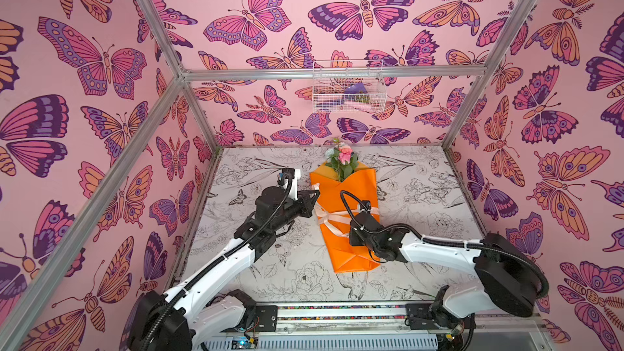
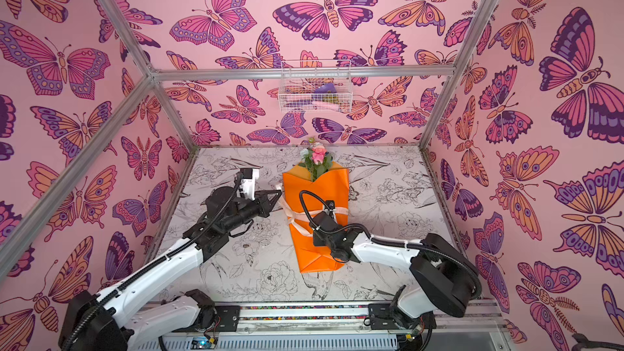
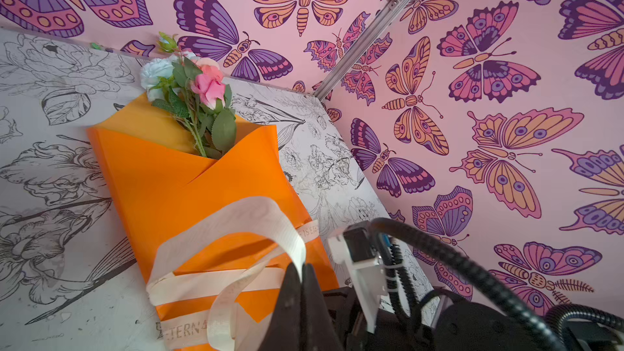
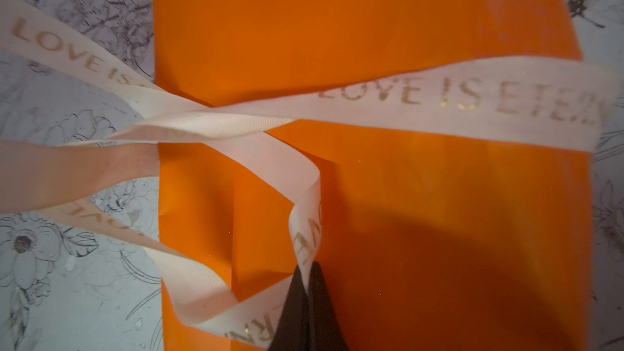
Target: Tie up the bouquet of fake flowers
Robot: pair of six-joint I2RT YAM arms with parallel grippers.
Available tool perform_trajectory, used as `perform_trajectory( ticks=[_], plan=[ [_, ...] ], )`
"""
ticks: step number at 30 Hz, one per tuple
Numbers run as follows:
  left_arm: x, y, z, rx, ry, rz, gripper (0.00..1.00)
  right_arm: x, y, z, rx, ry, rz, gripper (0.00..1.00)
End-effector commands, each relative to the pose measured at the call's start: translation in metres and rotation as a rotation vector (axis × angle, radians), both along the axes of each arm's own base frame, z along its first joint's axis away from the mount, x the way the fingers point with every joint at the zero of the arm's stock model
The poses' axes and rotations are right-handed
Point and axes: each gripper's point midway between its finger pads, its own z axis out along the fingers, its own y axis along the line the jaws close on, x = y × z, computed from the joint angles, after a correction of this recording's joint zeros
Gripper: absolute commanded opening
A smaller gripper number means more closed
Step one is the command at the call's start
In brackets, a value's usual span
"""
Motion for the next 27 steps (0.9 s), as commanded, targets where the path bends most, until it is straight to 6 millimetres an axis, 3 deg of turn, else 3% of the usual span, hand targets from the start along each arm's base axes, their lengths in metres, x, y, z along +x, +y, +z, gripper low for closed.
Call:
perform_trajectory(
  ticks=[1, 8, 14, 21, 27],
  plan=[
    [-0.007, -0.002, -0.003, -0.004, 0.001, -0.023, 0.0, 0.014, 0.017, 0.007, -0.026, -0.022, 0.043, 0.0],
    [-0.011, 0.0, -0.001, -0.012, -0.007, -0.023, 0.0, 0.051, 0.041, 0.001, -0.137, -0.126, 0.09, 0.0],
    [-0.014, 0.004, -0.015, -0.014, 0.034, -0.006, 0.0, 0.075, 0.05, 0.003, -0.222, -0.174, 0.068, 0.03],
    [-0.018, 0.013, -0.042, 0.018, 0.095, 0.028, 0.0, 0.057, 0.042, 0.015, -0.186, -0.14, 0.054, 0.24],
    [-0.021, 0.015, -0.057, 0.042, 0.131, 0.032, 0.0, 0.036, 0.04, 0.024, -0.172, -0.104, 0.079, 0.31]
  ],
)
